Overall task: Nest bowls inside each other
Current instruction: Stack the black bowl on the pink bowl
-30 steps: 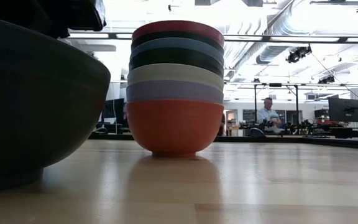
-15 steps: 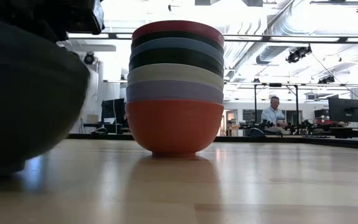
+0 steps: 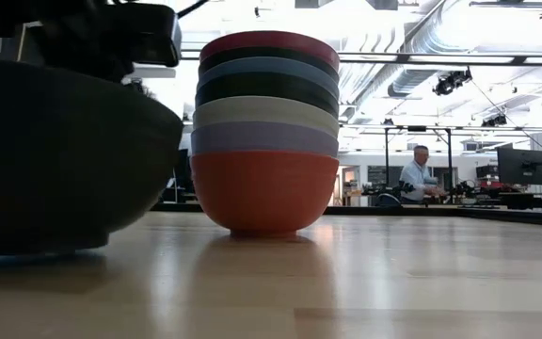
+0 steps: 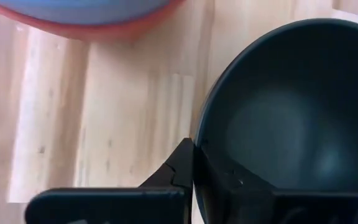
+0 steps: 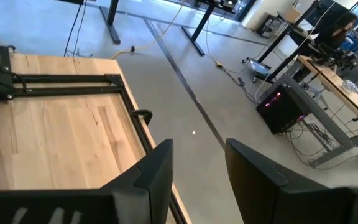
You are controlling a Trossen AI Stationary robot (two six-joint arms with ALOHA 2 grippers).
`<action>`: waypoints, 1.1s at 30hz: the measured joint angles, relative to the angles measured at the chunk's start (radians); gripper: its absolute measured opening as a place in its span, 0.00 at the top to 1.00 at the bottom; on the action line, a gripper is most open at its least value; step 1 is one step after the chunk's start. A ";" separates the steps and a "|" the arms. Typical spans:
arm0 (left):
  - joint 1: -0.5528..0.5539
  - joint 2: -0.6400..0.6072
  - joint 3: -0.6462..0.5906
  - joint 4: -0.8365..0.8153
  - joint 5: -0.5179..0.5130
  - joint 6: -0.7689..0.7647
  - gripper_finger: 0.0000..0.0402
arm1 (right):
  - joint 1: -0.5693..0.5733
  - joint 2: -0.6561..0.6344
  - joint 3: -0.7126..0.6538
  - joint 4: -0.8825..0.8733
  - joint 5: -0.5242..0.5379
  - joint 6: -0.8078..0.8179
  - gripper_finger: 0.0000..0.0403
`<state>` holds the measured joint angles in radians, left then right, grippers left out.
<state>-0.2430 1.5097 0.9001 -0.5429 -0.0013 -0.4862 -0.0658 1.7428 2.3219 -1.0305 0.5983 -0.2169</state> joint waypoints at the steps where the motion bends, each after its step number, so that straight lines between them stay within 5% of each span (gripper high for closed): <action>1: 0.012 0.000 0.009 -0.013 0.010 0.013 1.00 | 0.000 0.000 0.000 -0.006 0.000 0.000 0.65; 16: 0.055 0.000 0.340 -0.368 0.087 0.174 1.00 | -0.006 0.000 0.000 -0.114 0.000 0.036 0.65; 33: 0.166 -0.001 0.743 -0.566 -0.011 0.340 1.00 | 0.003 -0.083 0.000 -0.258 0.004 0.143 0.65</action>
<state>-0.0771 1.5085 1.6428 -1.1093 -0.0128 -0.1460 -0.0625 1.6595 2.3222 -1.2889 0.6025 -0.0740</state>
